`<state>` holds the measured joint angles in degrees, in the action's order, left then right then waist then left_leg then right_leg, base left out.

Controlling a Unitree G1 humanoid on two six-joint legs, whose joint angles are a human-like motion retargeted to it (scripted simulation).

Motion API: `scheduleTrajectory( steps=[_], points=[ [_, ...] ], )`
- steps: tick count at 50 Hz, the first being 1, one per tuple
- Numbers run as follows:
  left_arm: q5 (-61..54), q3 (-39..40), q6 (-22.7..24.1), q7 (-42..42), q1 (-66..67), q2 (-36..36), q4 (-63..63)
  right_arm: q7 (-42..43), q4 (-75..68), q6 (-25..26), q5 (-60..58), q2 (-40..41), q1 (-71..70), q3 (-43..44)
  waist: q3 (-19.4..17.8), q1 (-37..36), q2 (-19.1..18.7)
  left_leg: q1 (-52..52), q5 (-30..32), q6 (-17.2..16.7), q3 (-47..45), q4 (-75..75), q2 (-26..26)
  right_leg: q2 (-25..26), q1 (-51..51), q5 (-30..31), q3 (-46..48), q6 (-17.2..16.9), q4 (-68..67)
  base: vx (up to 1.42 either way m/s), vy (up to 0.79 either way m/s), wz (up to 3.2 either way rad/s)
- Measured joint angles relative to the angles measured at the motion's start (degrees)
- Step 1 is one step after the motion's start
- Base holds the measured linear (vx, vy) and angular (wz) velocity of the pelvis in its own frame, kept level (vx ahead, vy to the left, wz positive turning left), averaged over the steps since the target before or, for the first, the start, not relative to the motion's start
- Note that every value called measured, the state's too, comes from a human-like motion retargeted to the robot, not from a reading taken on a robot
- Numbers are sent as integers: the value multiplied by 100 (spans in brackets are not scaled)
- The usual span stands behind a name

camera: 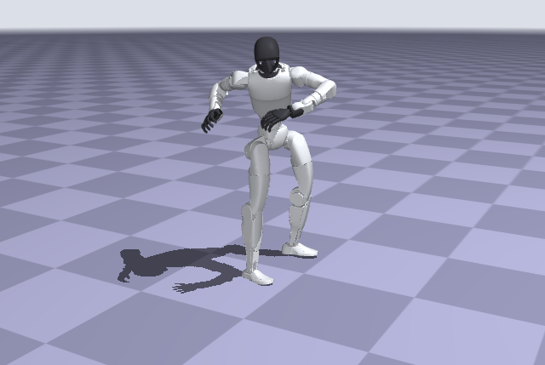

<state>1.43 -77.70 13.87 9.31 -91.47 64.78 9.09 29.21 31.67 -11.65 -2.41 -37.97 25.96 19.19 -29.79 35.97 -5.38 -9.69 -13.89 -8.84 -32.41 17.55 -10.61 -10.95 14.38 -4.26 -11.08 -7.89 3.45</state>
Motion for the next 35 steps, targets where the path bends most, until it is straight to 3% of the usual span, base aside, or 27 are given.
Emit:
scheduleTrajectory(
  steps=[4, 8, 12, 15, 17, 18, 20, 22, 23, 25, 27, 29, 30, 35],
  points=[
    [-815, 2210, 1, 243, 1829, -455, 724, 13, -695, 89, 24, 290, -779, -977, 36, -789, 63, -64, 397, -45, -109, 533, -329, -57, -515, -269, 148, 216, -110, 16, 15, 31],
    [-2040, 4580, 163, 451, 4291, -2028, 1530, 365, -787, 155, -416, 502, -1962, -1822, 136, -1601, -62, 51, 212, 211, 194, 683, -269, -144, -920, -617, 609, 424, -456, 13, 15, 117],
    [-3065, 5574, 164, 239, 6289, -3328, 2023, 271, -632, 647, -1414, 235, -3813, -1935, 285, -2641, -100, 64, 245, 335, 982, 209, 53, -262, -1094, -885, 1413, 507, -996, 8, 11, 187],
    [-3376, 5772, 206, 26, 7393, -3539, 1976, 528, -1587, 1034, -1926, -1000, -5631, -2218, 489, -3639, -155, -96, 417, 246, 1467, -115, 269, -385, -1120, -960, 2078, 481, -1265, 6, 9, 193],
    [-3562, 5762, 307, -79, 7852, -3525, 1827, 808, -3338, 1301, -1681, -2138, -7213, -3308, 668, -4328, -237, -212, 460, 42, 1678, -229, 324, -409, -1130, -1000, 2390, 404, -1344, 6, 10, 147],
    [-3564, 5749, 372, -147, 8061, -3512, 1788, 841, -4475, 1331, -1333, -2620, -8128, -4178, 777, -4650, -345, -319, 390, -236, 1799, -90, 233, -334, -1174, -1021, 2524, 370, -1348, 7, 10, 110],
    [-3677, 5768, 571, -308, 8207, -3437, 1728, 18, -7056, 1303, -855, -3130, -10280, -6514, 934, -5303, -405, -392, 383, -466, 1892, -152, 247, -331, -1162, -1065, 2663, 259, -1365, 6, 10, 69],
    [-3700, 5877, 674, -446, 8224, -3323, 1758, -1497, -9053, 1335, -1526, -3234, -11912, -8673, 1029, -5913, -387, -466, 364, -496, 1899, -157, 310, -395, -1129, -1092, 2722, 158, -1355, 6, 10, 32],
    [-3705, 5993, 697, -470, 8231, -3272, 1772, -1797, -9792, 1381, -1925, -3218, -12478, -9355, 1050, -6167, -382, -507, 339, -466, 1902, -118, 345, -435, -1130, -1098, 2748, 128, -1339, 7, 9, 28],
    [-3731, 6351, 658, -454, 8304, -3248, 1819, -1452, -10531, 1717, -1572, -3248, -13198, -9332, 1062, -6520, -430, -560, 272, -376, 1941, -17, 416, -508, -1193, -1084, 2818, 114, -1300, 9, 9, 33],
    [-3744, 6789, 470, -340, 8362, -3458, 2022, -607, -9860, 1671, 416, -3258, -13380, -7917, 1033, -6566, -561, -559, 205, -327, 2014, 71, 448, -526, -1301, -1016, 2890, 140, -1275, 12, 8, 36],
    [-3379, 7018, 289, -34, 8203, -3688, 2262, -317, -8530, 1363, 1362, -3085, -12698, -6842, 1053, -6374, -580, -493, 172, -287, 2070, 75, 458, -517, -1394, -900, 2921, 174, -1274, 13, 7, 22],
    [-3053, 7056, 207, 185, 8028, -3755, 2364, -258, -7824, 1238, 1384, -2949, -12195, -6537, 1084, -6230, -538, -447, 164, -263, 2085, 56, 456, -509, -1426, -832, 2914, 194, -1281, 13, 7, -4],
    [-1169, 6801, -498, 951, 5836, -3229, 1945, 134, -4818, 1440, -1228, -2011, -10048, -6194, 1276, -5395, -139, -161, 94, -181, 1796, -77, 291, -409, -1258, -487, 2398, 248, -1421, 10, 7, -67]
  ],
)
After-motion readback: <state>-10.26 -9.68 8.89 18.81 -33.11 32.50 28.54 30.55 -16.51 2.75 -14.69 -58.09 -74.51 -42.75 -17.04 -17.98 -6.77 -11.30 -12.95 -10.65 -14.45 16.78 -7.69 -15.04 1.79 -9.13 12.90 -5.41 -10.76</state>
